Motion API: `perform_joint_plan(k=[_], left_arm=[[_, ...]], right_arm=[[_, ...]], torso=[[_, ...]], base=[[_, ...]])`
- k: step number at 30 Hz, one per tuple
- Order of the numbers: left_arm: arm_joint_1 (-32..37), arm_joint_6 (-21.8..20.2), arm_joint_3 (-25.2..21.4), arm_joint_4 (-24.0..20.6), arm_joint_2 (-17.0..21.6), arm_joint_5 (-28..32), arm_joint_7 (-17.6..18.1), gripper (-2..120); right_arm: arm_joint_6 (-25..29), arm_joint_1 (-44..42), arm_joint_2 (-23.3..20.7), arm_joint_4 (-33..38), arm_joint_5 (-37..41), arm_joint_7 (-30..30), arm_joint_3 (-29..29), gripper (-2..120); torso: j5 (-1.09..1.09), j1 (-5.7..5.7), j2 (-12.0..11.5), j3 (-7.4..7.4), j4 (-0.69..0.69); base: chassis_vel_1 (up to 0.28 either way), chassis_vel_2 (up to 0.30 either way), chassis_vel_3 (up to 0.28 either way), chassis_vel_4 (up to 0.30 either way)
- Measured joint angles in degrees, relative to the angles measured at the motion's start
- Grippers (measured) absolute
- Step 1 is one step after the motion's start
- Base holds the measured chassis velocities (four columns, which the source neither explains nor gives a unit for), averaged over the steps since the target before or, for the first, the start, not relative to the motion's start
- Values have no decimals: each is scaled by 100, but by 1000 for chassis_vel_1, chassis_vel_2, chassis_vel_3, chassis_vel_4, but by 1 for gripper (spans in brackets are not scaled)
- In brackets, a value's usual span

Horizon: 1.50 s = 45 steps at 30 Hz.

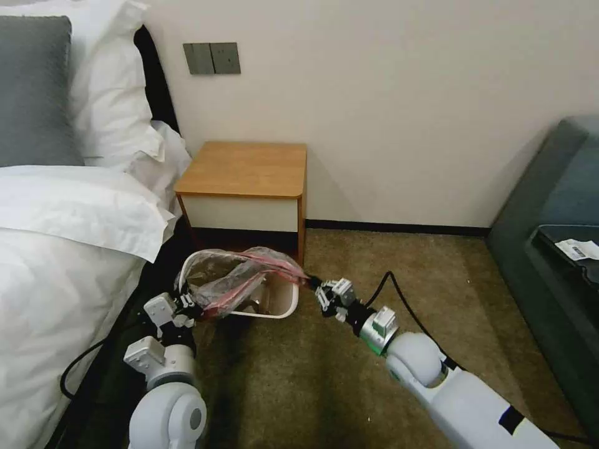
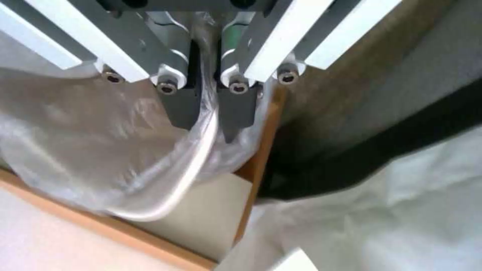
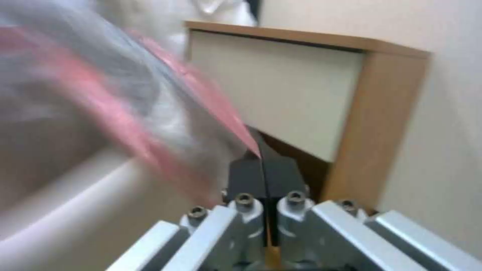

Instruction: Pick up the garbage bag from the table and place it over the trash can.

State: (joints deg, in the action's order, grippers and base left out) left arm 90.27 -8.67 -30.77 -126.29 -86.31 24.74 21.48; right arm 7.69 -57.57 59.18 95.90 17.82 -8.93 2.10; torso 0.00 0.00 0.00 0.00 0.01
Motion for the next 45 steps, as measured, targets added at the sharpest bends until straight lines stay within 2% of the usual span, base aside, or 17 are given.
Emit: perform_joint_plan(k=[1,6,9,10,13,15,16,17,20,21,25,26,28,30,31,37,45], left_arm=[[8,9,1,-62,9,0,0,3],[24,12,-5,-217,18,53,0,3],[31,9,-26,-308,24,88,0,3],[31,9,-26,-308,24,88,0,3],[24,5,-38,-313,27,97,-7,3],[18,6,-41,-283,24,92,-13,3],[15,16,-43,-238,19,86,-23,3],[15,16,-43,-238,19,86,-23,3],[-17,69,-50,-66,15,52,-67,3],[-17,69,-50,-66,15,52,-67,3],[-112,140,-58,180,27,8,-113,3],[-112,140,-58,180,27,8,-113,3],[-148,169,-60,257,23,-24,-129,3],[-151,172,-60,263,23,-29,-131,3],[-176,213,-51,318,14,-91,-155,3],[-216,357,19,414,-16,-352,-250,3],[-242,429,2,449,-18,-431,-267,3]], right_arm=[[-4,42,2,-48,9,12,-31,10],[-7,99,-3,-174,21,14,-51,23],[-7,97,2,-210,28,13,-46,37],[-7,97,2,-210,28,13,-46,37],[3,82,41,-174,51,21,-89,53],[3,69,78,-104,174,59,-136,57],[-40,48,118,21,566,141,-162,62],[-40,48,118,21,566,141,-162,62],[-565,-61,268,661,2282,836,-233,78],[-565,-61,268,661,2282,836,-233,78],[-1158,-277,417,1428,3705,1340,-369,96],[-1158,-277,417,1428,3705,1340,-369,96],[-1389,-350,514,1780,4240,1767,-349,99],[-1398,-352,520,1796,4260,1790,-346,100],[-1524,-393,643,2006,4451,2131,-241,100],[-1815,-511,1076,2197,4452,2674,169,100],[-1900,-610,1332,2195,4327,2928,481,100]], torso=[[-1,0,0,-1,-1],[0,0,0,0,-2],[0,0,0,0,-1],[0,0,0,0,-1],[0,0,0,0,-2],[1,0,0,0,-2],[0,0,0,0,-2],[0,0,0,0,-2],[-1,0,0,0,-1],[-1,0,0,0,-1],[-1,0,0,0,-2],[-1,0,0,0,-2],[-2,0,0,0,-2],[-2,0,0,0,-2],[0,0,0,0,-1],[0,0,0,0,-1],[-1,0,0,0,-1]], base=[[0,0,0,0],[0,0,0,0],[0,0,0,0],[0,0,0,0],[0,0,0,0],[0,0,0,0],[0,0,0,0],[0,0,0,0],[0,0,0,0],[0,0,0,0],[0,0,0,0],[0,0,0,0],[0,0,0,0],[0,0,0,0],[0,0,0,0],[0,0,0,0],[0,0,0,0]])
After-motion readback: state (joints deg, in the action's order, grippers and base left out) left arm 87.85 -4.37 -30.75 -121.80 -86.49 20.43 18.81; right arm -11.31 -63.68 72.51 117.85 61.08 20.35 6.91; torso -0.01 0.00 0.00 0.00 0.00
